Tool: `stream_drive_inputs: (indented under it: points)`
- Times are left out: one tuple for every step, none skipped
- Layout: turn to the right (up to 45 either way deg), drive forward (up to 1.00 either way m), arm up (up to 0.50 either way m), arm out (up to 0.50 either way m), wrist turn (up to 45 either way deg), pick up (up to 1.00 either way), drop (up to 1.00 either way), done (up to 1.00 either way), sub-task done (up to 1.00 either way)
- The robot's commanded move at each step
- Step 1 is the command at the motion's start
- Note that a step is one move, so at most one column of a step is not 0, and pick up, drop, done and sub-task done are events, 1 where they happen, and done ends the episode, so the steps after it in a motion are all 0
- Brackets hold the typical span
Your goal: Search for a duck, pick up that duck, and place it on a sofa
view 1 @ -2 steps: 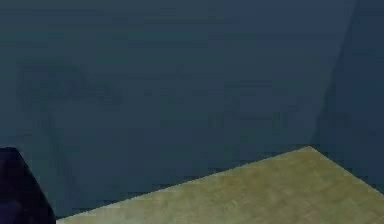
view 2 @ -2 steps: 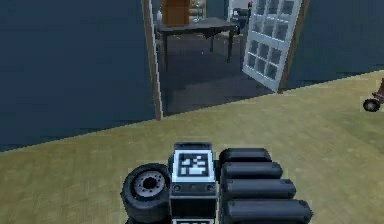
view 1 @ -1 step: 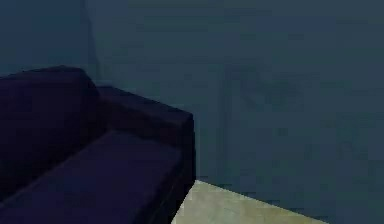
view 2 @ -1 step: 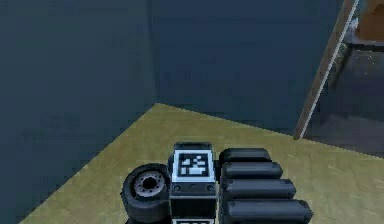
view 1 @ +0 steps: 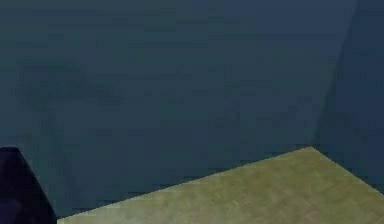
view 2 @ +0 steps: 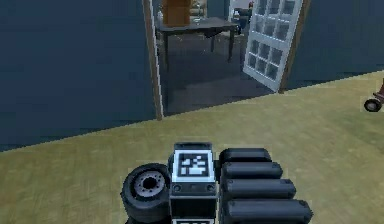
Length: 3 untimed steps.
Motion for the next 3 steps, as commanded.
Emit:
stream_drive_inputs:
  points:
    - [45.0,0.00,0.00,0.00,0.0,0.00,0.00,0.00,0.00]
    - [45.0,0.00,0.00,0.00,0.0,0.00,0.00,0.00,0.00]
    - [12.0,0.00,0.00,0.00,0.0,0.00,0.00,0.00,0.00]
